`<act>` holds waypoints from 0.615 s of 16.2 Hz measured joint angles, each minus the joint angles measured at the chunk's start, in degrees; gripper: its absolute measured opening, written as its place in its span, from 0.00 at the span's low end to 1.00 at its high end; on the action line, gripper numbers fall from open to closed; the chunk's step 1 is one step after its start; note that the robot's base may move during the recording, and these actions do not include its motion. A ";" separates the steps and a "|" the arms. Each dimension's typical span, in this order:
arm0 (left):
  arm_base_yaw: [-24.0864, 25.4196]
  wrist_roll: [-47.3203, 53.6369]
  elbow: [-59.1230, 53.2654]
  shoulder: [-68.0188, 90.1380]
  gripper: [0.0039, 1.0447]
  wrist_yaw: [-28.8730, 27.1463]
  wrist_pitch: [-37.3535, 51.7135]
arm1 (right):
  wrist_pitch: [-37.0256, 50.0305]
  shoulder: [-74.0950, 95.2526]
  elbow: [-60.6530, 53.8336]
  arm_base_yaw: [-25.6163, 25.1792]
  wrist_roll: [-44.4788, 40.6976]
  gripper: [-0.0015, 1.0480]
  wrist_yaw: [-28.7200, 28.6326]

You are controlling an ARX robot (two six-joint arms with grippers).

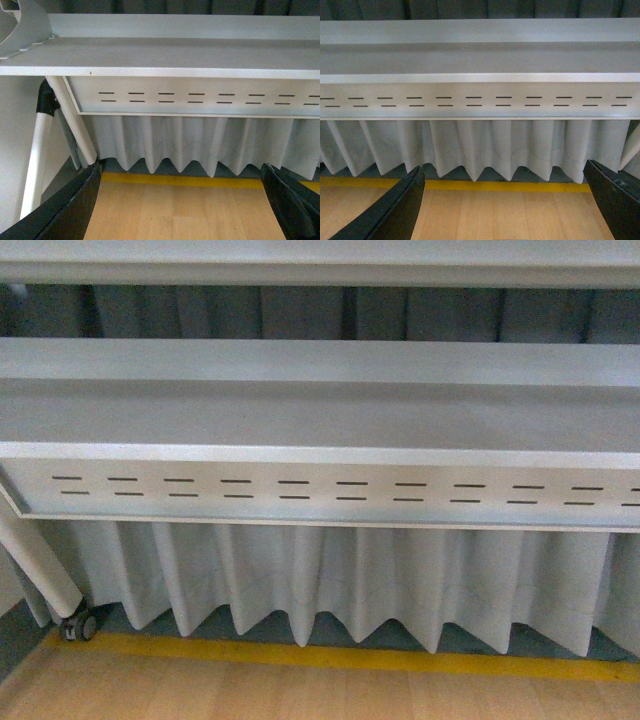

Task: Wind up and store yellow beetle toy

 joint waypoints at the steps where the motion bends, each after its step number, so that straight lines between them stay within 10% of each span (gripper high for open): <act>1: 0.00 0.00 0.00 0.00 0.94 0.00 0.00 | 0.00 0.00 0.00 0.00 0.00 0.94 0.00; 10: 0.00 0.00 0.00 0.00 0.94 0.00 0.00 | 0.00 -0.02 0.00 0.00 0.00 0.94 0.00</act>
